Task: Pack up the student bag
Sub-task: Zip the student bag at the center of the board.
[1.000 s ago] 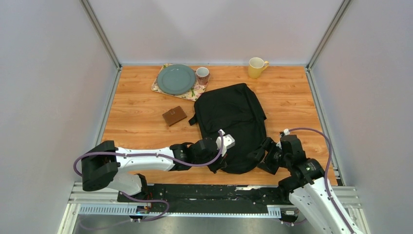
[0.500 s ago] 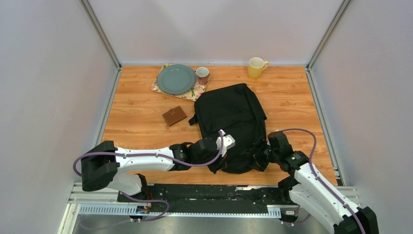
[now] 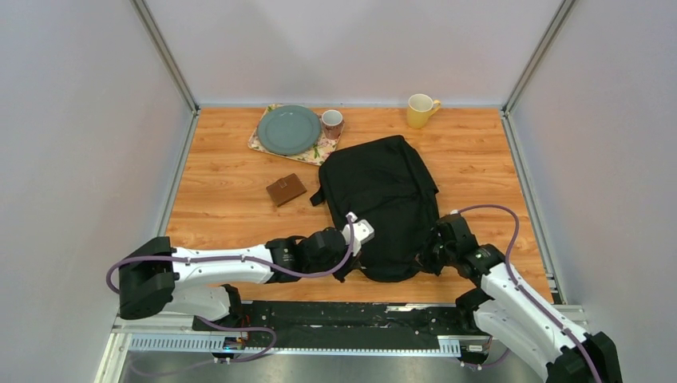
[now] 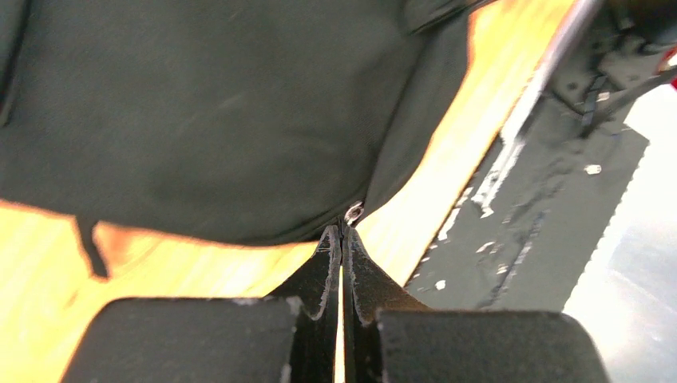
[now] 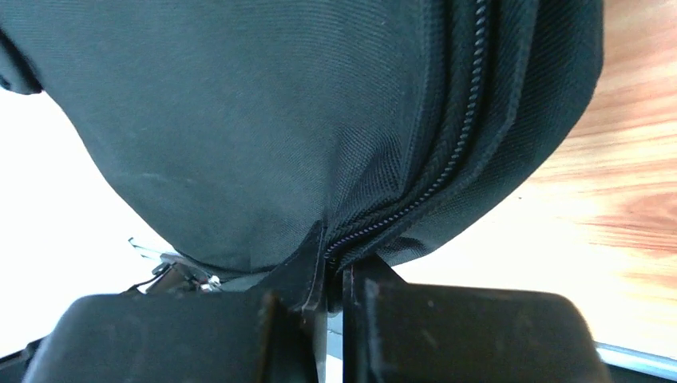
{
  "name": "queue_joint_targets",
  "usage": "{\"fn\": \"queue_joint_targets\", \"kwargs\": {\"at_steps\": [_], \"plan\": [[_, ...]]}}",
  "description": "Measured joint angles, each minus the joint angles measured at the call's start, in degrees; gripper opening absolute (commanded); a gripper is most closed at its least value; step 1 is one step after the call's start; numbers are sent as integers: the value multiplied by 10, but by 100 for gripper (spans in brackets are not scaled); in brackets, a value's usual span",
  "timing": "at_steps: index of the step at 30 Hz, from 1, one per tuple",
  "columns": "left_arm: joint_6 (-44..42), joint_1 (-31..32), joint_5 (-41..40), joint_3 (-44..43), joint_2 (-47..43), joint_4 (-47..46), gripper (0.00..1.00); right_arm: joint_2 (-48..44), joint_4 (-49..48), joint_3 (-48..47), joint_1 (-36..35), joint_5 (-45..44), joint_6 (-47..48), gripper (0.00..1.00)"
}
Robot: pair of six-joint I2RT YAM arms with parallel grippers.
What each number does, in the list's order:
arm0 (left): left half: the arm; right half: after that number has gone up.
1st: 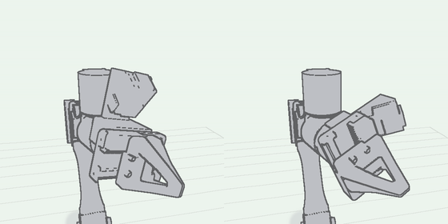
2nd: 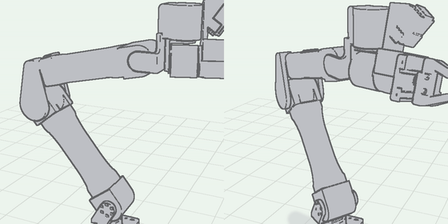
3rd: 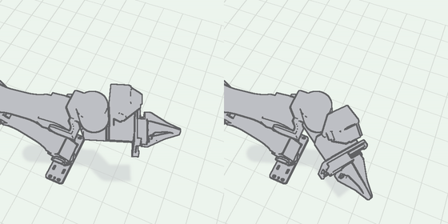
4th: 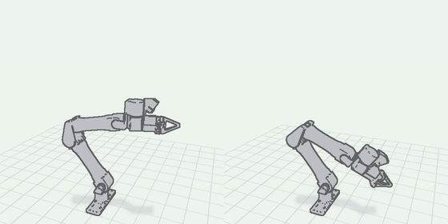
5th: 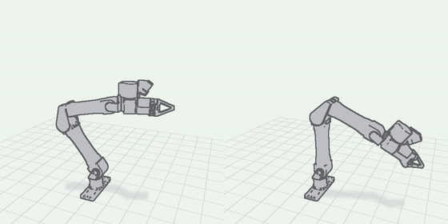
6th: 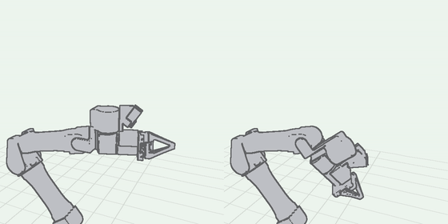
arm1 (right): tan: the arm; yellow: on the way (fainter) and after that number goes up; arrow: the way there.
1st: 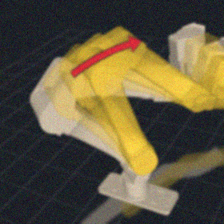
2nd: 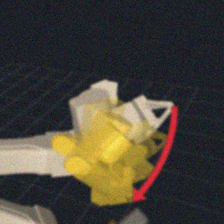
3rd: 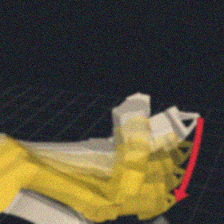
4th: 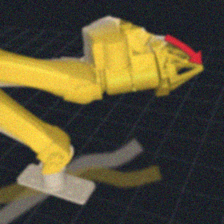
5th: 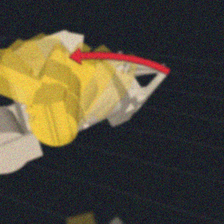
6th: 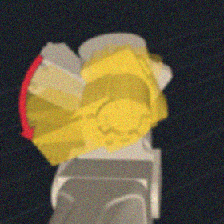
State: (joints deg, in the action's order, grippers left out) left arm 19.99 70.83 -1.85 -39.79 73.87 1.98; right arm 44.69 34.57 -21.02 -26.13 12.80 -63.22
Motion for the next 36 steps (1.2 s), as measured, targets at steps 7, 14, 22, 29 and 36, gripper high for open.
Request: {"fn": "queue_joint_targets", "kwargs": {"at_steps": [7, 14, 22, 29, 36], "plan": [[-5, -92, -43, 98, -67, -6, 0, -50, 34, -15, -1, -35, 39, 0], [-15, -172, -35, 138, -128, -61, 0, -67, 37, -16, -4, -27, 49, 0], [-55, -225, -36, 139, -95, -130, 0, -108, 68, -29, -3, -31, 71, 0], [-57, -247, -11, 132, -79, -142, 38, -103, 70, -30, -2, -11, 87, 0], [-21, -259, -15, 119, -136, -62, 73, -93, 33, -2, -123, -30, 33, 14]]}}
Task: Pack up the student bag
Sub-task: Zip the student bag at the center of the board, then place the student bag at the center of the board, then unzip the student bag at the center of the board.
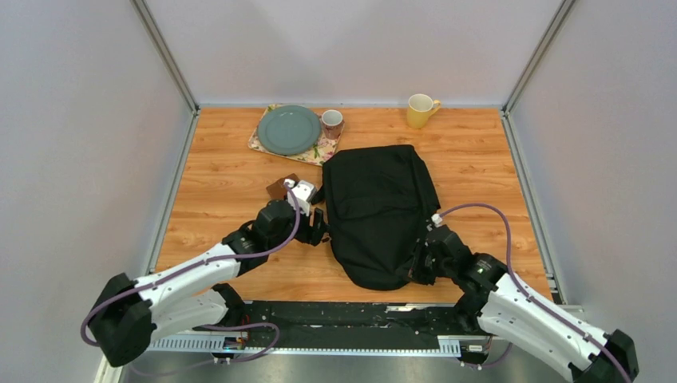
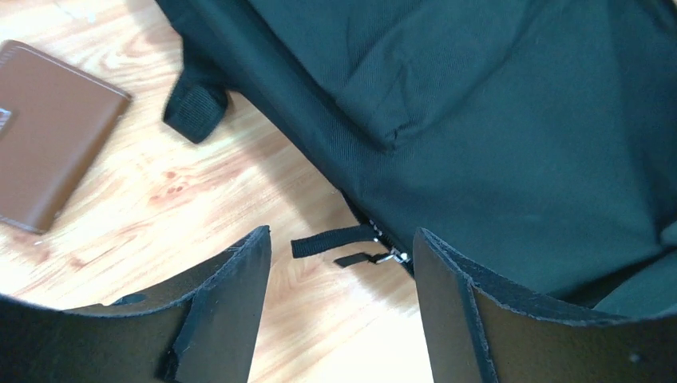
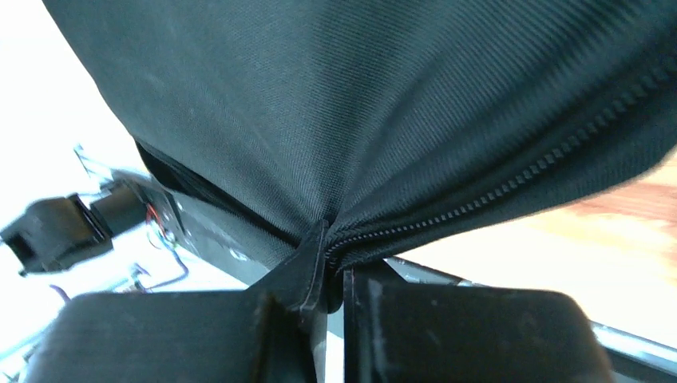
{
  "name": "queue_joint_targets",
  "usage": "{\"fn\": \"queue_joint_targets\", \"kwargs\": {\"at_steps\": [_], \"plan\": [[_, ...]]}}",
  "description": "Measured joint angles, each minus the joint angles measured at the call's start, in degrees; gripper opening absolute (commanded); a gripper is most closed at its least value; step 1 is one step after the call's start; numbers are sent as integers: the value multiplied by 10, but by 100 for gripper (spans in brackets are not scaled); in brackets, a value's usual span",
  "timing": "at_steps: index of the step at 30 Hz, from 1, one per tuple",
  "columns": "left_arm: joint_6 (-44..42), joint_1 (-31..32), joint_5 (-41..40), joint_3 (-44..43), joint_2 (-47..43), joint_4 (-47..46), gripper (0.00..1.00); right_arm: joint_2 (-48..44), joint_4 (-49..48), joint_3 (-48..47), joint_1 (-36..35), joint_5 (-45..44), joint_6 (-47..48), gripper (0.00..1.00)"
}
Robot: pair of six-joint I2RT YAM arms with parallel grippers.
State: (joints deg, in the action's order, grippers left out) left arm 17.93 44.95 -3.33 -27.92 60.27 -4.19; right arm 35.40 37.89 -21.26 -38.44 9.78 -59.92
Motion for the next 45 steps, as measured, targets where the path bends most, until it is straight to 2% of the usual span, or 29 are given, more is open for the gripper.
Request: {"fn": "queue_joint_targets", "kwargs": {"at_steps": [1, 2, 4, 7, 10, 13, 18, 21, 25, 28, 31, 34, 39, 41, 45], "plan": [[2, 0, -3, 0, -19, 13, 73, 5, -5, 0, -32, -9, -9, 38], [5, 0, -10, 0, -45, 29, 74, 12, -8, -2, -65, -19, -18, 48], [7, 0, -22, -8, -82, 58, 74, 35, -3, -14, -121, -35, -22, 61], [6, 0, -42, -45, -102, 98, 75, 68, 37, -64, -164, -77, -10, 67], [6, 0, -49, -81, -94, 121, 75, 77, 103, -146, -169, -152, 16, 70], [6, 0, -42, -103, -77, 127, 75, 73, 131, -226, -150, -232, 53, 71], [7, 0, -7, -145, -13, 131, 75, 92, 136, -302, -7, -287, 131, 70], [9, 0, 19, -196, 45, 140, 75, 125, 128, -313, 74, -277, 174, 66], [24, 0, 41, -244, 100, 141, 75, 189, 85, -317, 132, -210, 229, 57], [44, 0, 54, -224, 105, 140, 75, 267, 42, -334, 148, -167, 265, 53], [65, 0, 63, -163, 92, 133, 75, 337, 7, -350, 152, -126, 292, 49], [78, 0, 68, -125, 87, 142, 76, 382, -3, -372, 154, -111, 305, 53], [83, 0, 83, -141, 88, 148, 77, 395, -12, -379, 181, -128, 304, 61], [82, 0, 93, -178, 102, 148, 77, 388, -17, -373, 214, -127, 298, 61], [80, 0, 121, -321, 196, 133, 77, 377, -27, -341, 296, -104, 292, 61]]}}
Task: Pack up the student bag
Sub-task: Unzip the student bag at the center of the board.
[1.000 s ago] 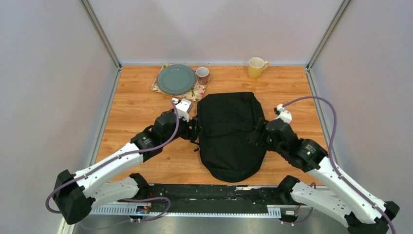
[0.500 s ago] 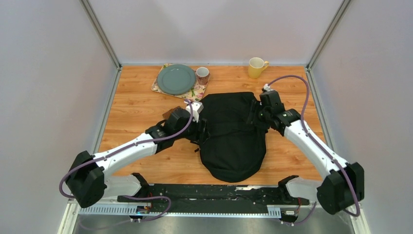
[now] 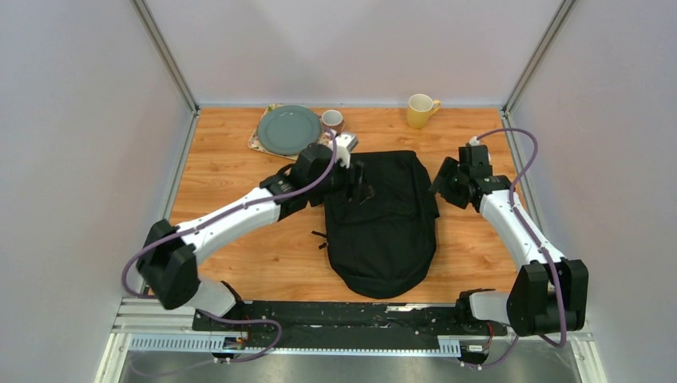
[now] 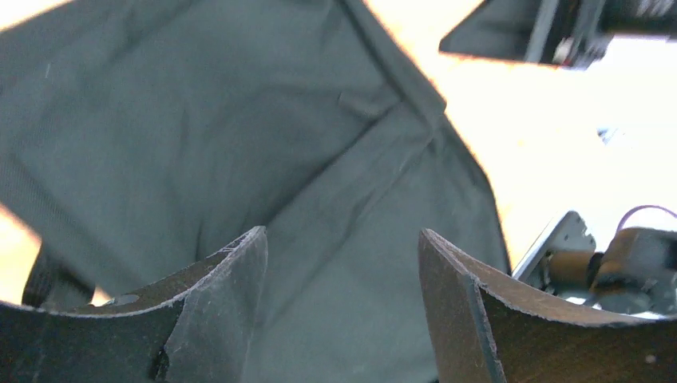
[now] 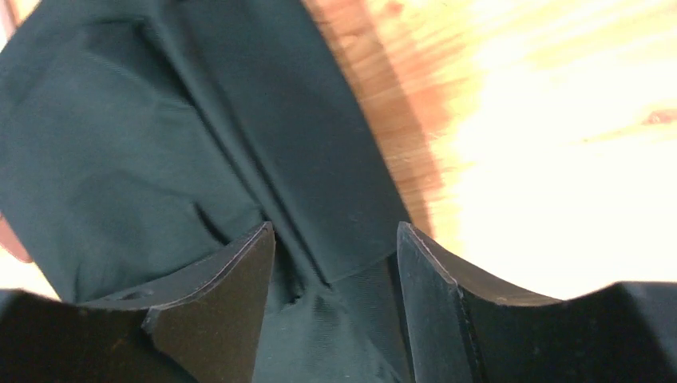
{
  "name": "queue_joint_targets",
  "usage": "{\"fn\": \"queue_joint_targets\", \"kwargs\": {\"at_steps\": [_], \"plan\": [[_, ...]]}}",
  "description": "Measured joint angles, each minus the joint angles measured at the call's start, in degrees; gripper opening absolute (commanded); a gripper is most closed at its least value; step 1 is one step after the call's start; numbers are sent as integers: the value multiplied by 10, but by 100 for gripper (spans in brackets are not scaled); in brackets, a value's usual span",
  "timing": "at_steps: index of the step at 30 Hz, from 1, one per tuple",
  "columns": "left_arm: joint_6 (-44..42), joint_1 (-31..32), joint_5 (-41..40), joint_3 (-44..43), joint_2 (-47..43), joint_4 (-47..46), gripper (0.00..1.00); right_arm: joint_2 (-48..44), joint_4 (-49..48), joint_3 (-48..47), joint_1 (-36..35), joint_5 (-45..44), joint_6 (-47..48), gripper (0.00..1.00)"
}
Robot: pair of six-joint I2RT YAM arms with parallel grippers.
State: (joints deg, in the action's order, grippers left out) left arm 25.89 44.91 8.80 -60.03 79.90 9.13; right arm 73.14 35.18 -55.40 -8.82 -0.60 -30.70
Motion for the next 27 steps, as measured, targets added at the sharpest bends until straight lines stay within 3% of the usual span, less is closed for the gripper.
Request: {"fn": "queue_joint_targets", "kwargs": {"at_steps": [7, 13, 27], "plan": [[25, 1, 26, -224, 218, 3, 72, 0, -24, 78, 69, 75, -10, 64], [60, 9, 19, -327, 348, 73, 72, 2, -54, 116, 99, 133, -16, 65], [92, 57, 1, -375, 384, 120, 67, 1, -166, 202, 120, 267, -25, 66]]}}
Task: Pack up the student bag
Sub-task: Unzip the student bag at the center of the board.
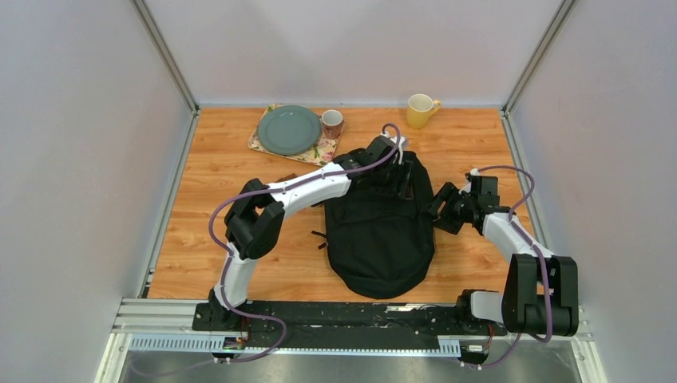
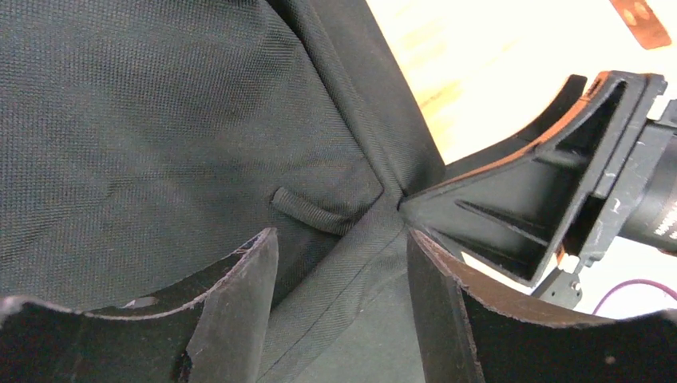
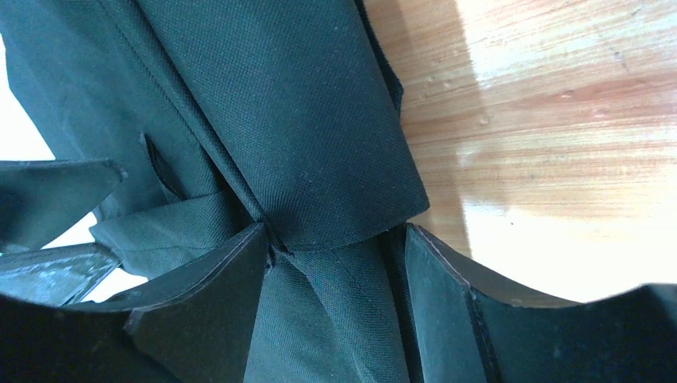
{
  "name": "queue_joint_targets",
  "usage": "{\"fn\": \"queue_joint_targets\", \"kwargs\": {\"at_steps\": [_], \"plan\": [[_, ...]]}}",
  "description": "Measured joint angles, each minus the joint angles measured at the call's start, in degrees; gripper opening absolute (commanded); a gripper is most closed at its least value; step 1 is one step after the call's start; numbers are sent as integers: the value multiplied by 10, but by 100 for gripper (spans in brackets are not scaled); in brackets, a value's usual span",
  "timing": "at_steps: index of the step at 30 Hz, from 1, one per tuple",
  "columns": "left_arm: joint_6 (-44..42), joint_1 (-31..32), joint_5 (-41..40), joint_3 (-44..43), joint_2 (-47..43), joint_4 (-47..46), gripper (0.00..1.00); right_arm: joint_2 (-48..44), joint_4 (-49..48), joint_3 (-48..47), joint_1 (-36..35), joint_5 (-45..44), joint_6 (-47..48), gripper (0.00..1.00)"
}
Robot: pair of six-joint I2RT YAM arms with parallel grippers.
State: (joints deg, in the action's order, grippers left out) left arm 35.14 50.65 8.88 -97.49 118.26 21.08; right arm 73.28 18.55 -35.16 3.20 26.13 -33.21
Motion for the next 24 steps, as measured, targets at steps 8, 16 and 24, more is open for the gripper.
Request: {"fn": "queue_joint_targets", "kwargs": {"at_steps": [8, 16, 24], "plan": [[12, 8, -34, -16, 22, 26, 66, -13, -38, 27, 0, 37, 0, 63], [16, 11, -68, -55, 42, 68, 57, -56, -78, 77, -8, 71, 0, 55], [5, 16, -107, -73, 53, 96, 46, -127, -96, 108, -34, 73, -5, 51]]}}
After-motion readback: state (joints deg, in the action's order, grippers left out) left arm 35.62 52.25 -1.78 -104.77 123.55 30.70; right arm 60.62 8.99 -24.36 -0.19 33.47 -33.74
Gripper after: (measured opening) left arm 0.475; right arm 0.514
